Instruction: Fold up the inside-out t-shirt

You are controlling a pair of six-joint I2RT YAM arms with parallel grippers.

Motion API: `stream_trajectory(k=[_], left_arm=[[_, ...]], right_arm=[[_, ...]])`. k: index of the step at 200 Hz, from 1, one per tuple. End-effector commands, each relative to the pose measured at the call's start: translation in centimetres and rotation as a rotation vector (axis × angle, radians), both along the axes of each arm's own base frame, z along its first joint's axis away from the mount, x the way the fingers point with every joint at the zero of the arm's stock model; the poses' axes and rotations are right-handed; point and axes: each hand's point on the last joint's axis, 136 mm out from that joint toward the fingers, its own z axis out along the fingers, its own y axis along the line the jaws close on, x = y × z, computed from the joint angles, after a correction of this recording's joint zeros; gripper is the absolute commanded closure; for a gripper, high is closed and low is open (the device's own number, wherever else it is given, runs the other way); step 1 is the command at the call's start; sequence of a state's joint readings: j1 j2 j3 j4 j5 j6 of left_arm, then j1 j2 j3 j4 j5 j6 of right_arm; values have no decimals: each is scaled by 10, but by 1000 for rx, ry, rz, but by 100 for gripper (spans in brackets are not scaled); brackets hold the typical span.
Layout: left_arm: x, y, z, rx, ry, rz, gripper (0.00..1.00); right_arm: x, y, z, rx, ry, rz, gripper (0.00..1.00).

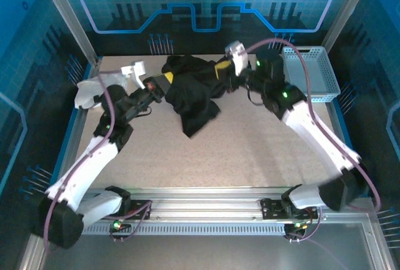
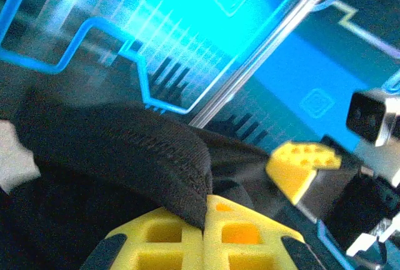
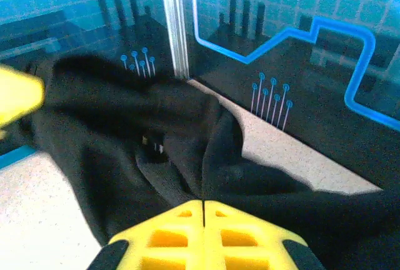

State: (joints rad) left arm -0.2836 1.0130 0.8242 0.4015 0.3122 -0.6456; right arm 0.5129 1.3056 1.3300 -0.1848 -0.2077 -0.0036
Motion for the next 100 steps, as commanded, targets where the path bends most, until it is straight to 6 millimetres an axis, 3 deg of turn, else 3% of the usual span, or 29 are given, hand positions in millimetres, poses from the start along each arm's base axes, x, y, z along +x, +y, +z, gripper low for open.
stream_trajectory(k=[1,10,30,44,66,100], left_arm=[[-20,-8,-78,89,172,-54,100],[-32,-9,-115,121,257,-75,100],[-61,-6,-190,184,451,-98,88],[-80,-2,-223,211,538,-108,67],[-87,8,-235,240,574,-60,52],[-66,32,-234,282,623,121,39]], right_arm=[[-18,-7,-69,-123,38,-57,96],[-27,-17,-100,-157,91,-103,92],[-42,-52,-165,-223,238,-274,81],[-54,-68,-195,-229,322,-340,66],[-68,-50,-206,-176,355,-241,52],[-62,6,-214,-198,368,-85,44]])
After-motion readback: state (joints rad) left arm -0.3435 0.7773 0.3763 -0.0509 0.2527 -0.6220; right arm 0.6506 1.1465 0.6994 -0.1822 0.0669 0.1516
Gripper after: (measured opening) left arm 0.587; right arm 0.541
